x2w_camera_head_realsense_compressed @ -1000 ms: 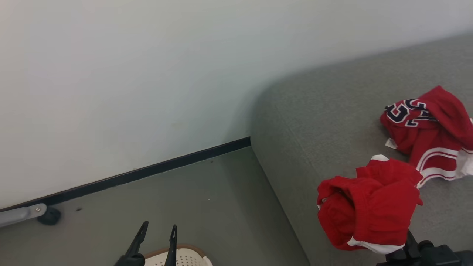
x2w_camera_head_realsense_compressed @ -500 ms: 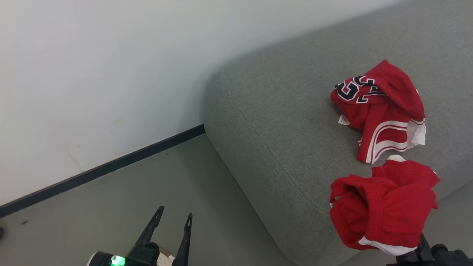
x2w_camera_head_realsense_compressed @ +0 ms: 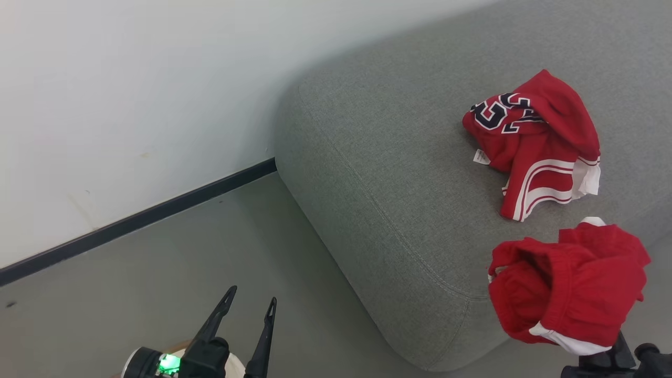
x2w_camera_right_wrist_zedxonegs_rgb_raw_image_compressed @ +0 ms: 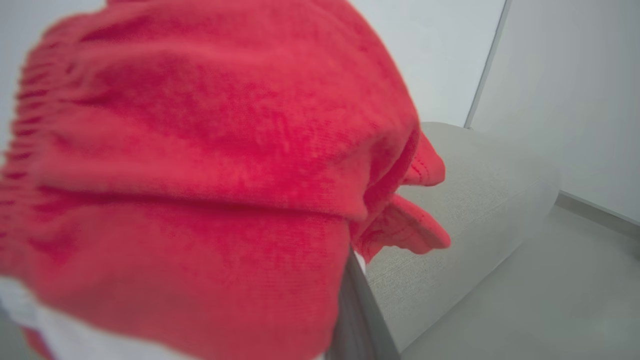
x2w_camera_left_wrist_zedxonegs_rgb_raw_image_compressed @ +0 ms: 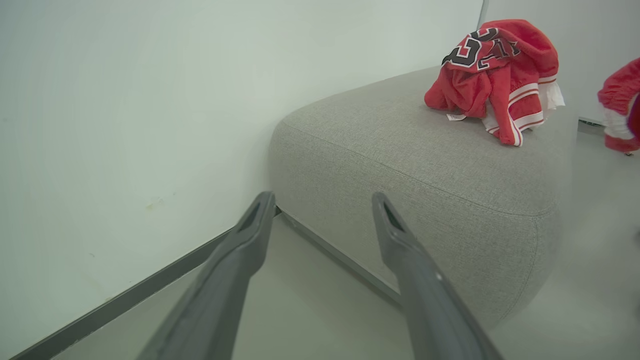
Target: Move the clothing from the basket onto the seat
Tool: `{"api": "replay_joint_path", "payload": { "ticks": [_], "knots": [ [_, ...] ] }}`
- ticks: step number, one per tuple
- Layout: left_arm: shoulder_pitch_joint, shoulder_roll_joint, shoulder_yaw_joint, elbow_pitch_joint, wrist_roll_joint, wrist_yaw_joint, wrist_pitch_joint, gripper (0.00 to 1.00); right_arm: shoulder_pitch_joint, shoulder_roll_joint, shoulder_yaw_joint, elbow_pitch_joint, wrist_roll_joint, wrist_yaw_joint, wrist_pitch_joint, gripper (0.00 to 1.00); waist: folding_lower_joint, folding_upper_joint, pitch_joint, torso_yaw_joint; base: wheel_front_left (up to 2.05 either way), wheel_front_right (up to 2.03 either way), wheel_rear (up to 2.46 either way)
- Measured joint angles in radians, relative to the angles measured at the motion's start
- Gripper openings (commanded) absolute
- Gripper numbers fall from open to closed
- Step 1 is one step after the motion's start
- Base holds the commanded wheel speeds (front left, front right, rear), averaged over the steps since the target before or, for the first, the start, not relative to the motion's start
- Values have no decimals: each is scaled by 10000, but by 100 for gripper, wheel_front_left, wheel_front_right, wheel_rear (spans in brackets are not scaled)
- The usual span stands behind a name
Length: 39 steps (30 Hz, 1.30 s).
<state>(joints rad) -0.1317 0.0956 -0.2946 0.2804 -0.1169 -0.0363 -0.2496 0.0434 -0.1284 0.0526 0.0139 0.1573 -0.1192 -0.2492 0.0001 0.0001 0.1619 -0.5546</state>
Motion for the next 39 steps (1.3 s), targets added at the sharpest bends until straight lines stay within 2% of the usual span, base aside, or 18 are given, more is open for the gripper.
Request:
{"api": "replay_joint_path", "payload": {
  "ticks": [7,16,24,33,39],
  "knots": [
    [243,240,270,-127,21,13,0,100,-940,-201,-796,623,771,59,-2,0,0,0,146,29,0,0,0],
    [350,616,215,-384,278,-82,0,100,-2676,-823,-1636,1595,1603,545,-2,0,0,0,631,246,0,0,0],
    [346,1087,303,-660,527,-174,0,100,-4614,-1057,-1755,2591,1900,857,-36,0,1,0,1230,658,0,0,0],
    [341,1601,596,-947,575,-255,0,100,-7256,-1484,-2322,4836,2807,1106,211,0,1,1,1985,1095,0,0,0],
    [332,1835,669,-1091,600,-268,0,100,-8503,-1753,-2878,6554,3312,993,566,0,1,1,2479,1298,0,0,0]
  ]
}}
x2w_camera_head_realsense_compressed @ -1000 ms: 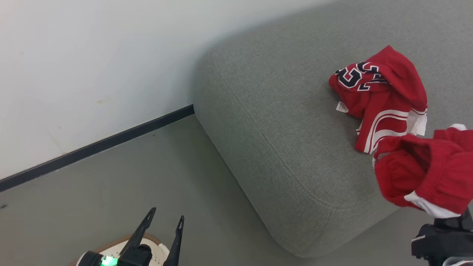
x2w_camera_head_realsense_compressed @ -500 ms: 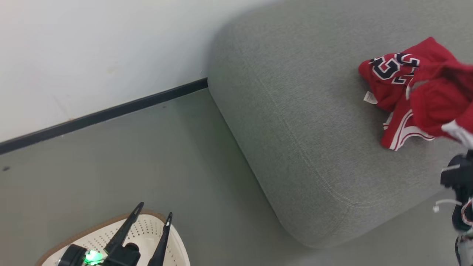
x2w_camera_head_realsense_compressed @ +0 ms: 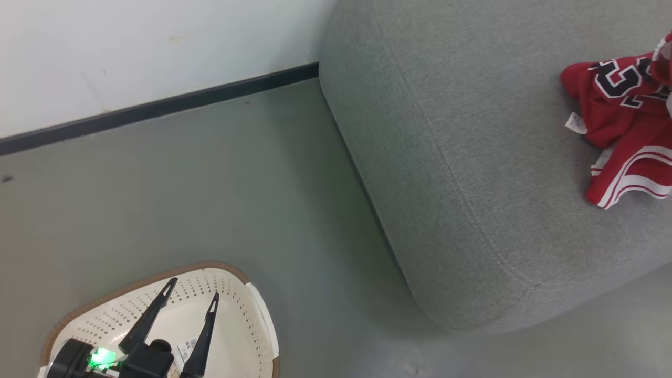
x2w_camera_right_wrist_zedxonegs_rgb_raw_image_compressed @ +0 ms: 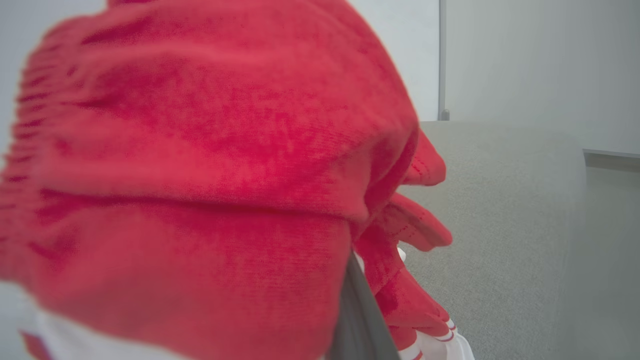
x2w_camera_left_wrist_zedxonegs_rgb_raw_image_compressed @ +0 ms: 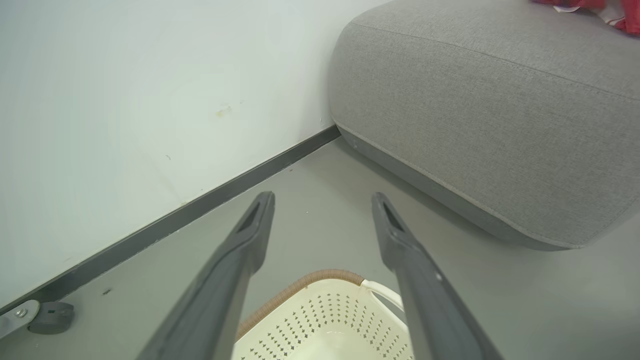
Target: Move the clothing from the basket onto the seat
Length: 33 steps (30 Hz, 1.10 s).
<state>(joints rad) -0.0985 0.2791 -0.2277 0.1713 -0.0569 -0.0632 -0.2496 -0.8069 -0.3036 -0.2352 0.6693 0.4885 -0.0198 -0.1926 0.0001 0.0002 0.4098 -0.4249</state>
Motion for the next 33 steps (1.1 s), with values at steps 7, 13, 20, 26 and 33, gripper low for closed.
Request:
{"api": "replay_joint_path", "payload": {
  "ticks": [7,13,20,26,33],
  "knots": [
    [-7,130,86,-186,0,-75,0,100,-729,-36,-178,1511,150,-359,345,0,0,0,477,245,0,0,0],
    [-41,205,186,-267,0,-75,0,100,-1088,27,-84,2376,211,-435,433,0,-1,0,825,469,0,0,0],
    [-113,211,259,-324,-2,-75,0,100,-1341,111,128,3231,96,-516,612,0,-1,-1,1100,714,0,0,0],
    [-204,211,332,-351,-19,-75,0,100,-1650,84,71,3944,77,-694,694,0,-1,-1,1323,942,0,0,0],
    [-205,224,487,-284,-63,-75,0,100,-2073,96,309,4454,-180,-767,529,100,-1,-1,1351,1015,0,0,0]
  ]
}}
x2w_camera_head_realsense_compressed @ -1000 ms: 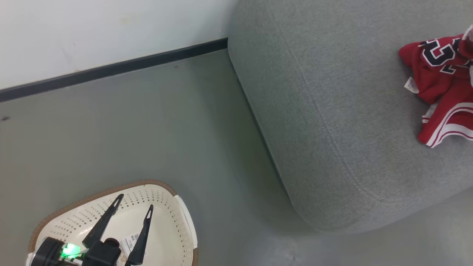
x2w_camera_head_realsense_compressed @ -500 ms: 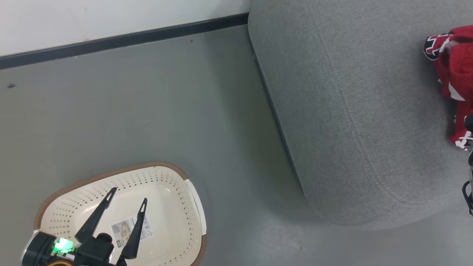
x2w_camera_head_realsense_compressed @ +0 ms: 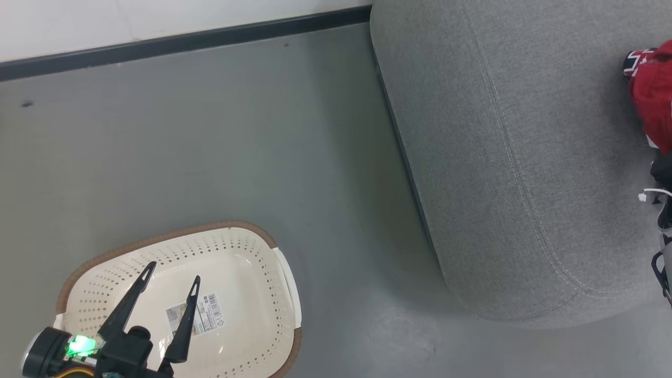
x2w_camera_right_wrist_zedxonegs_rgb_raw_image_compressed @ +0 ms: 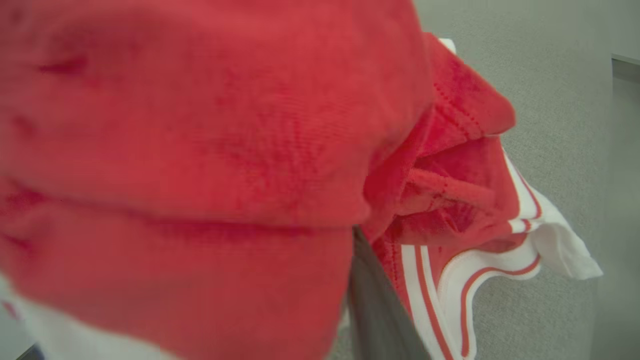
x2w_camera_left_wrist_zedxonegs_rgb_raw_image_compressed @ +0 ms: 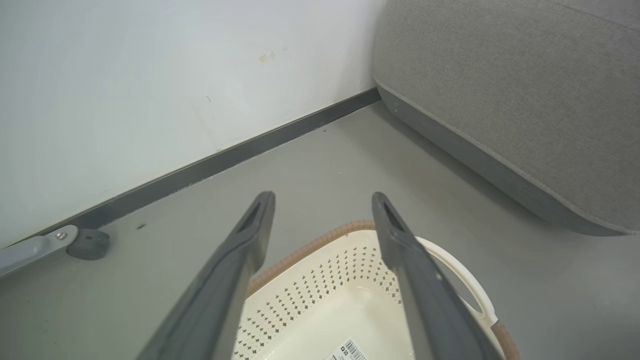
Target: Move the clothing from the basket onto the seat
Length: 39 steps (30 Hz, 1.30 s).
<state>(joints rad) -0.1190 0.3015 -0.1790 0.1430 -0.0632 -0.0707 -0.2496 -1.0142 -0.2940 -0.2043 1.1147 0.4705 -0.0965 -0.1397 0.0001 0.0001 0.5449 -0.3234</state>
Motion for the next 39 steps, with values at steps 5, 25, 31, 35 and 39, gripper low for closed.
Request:
{"api": "replay_joint_path", "payload": {
  "ticks": [5,25,31,35,39],
  "knots": [
    [-5,-190,-33,207,-42,0,0,100,-81,-58,424,257,-470,2,-412,100,0,0,-302,-19,0,0,0],
    [174,-1151,-209,1058,-339,104,0,100,1132,-453,1793,1549,-1766,451,42,100,-2,-1,-2158,-277,0,0,0],
    [265,-1331,-286,1106,-339,121,0,100,1315,-865,2213,1661,-2224,621,874,100,-3,-2,-2587,-415,0,0,0],
    [264,-1434,-311,1099,-339,121,0,100,1429,-1091,2418,1689,-2359,719,1294,100,-3,-2,-2682,-447,0,0,0],
    [264,-1430,-280,1099,-339,121,0,100,1433,-1149,2656,1697,-2585,884,1576,100,-1,-2,-2687,-404,0,0,0]
  ]
}}
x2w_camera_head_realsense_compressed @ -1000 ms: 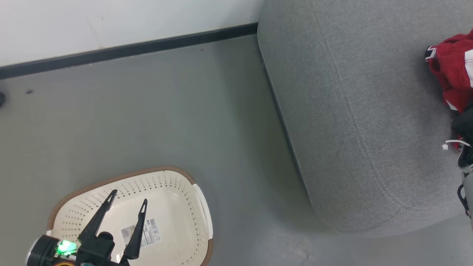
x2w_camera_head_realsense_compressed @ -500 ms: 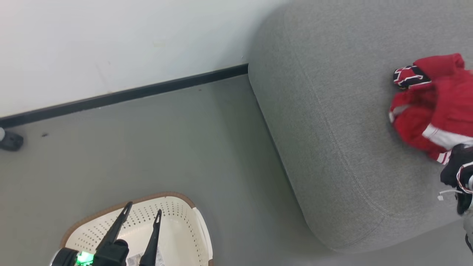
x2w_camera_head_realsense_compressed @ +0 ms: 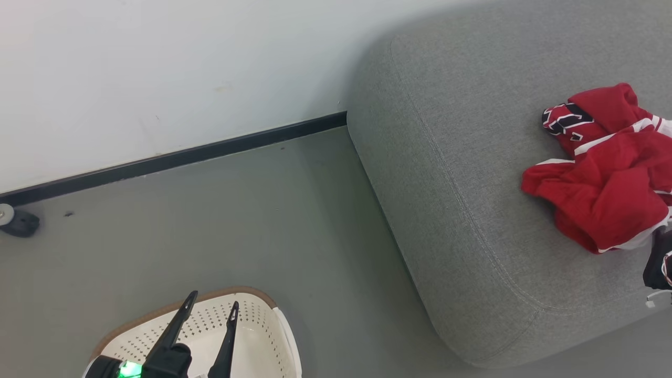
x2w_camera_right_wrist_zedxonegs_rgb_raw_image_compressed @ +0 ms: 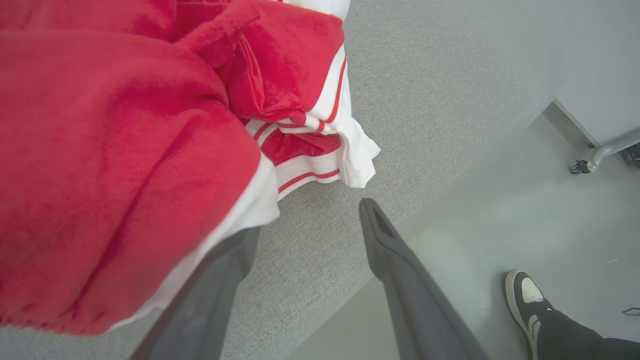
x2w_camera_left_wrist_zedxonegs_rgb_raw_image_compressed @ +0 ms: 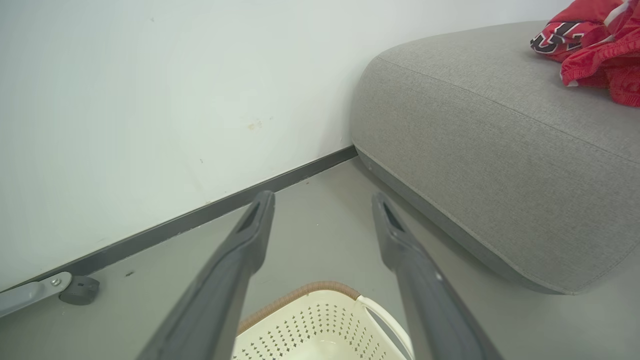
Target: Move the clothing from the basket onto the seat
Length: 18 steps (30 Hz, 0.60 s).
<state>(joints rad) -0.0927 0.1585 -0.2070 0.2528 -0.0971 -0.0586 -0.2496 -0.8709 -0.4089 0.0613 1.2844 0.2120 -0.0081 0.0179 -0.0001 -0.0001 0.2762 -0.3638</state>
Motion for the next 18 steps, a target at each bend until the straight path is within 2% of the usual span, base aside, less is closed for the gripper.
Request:
{"api": "replay_joint_path", "payload": {
  "ticks": [13,18],
  "knots": [
    [-55,4,-6,-61,4,-31,0,100,-369,82,669,65,-410,871,1772,100,1,0,304,301,0,0,0],
    [-55,-8,52,4,4,-31,0,100,-365,332,754,127,-408,1011,2537,100,2,1,298,469,0,0,0]
  ]
}}
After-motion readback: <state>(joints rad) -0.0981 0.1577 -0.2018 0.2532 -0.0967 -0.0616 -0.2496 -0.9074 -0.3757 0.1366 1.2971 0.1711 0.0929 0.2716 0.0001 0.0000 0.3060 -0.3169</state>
